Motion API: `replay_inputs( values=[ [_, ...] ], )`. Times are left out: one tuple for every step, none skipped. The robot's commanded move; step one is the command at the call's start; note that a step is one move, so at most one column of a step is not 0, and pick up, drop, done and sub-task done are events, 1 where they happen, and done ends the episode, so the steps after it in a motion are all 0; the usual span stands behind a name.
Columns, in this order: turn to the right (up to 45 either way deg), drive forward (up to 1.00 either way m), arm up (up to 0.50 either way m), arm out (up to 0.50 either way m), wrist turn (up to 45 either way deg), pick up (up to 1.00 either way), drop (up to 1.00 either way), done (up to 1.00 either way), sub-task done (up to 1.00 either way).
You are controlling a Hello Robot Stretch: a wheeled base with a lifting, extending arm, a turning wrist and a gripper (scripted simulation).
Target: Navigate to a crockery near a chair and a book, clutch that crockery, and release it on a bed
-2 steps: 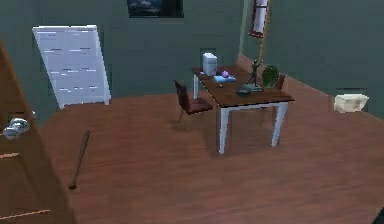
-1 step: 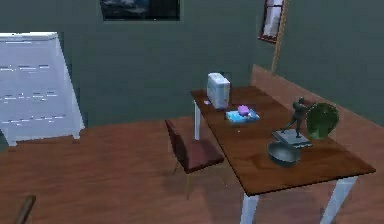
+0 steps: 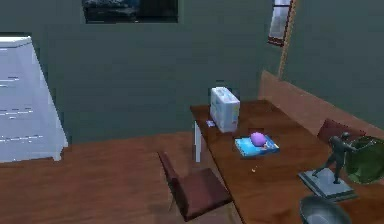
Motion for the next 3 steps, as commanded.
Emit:
replay_inputs(
  values=[
    [45.0, 0.0, 0.0, 0.0, 0.0, 0.0, 0.0, 0.0, 0.0],
    [45.0, 0.0, 0.0, 0.0, 0.0, 0.0, 0.0, 0.0, 0.0],
    [45.0, 0.0, 0.0, 0.0, 0.0, 0.0, 0.0, 0.0, 0.0]
  ],
)
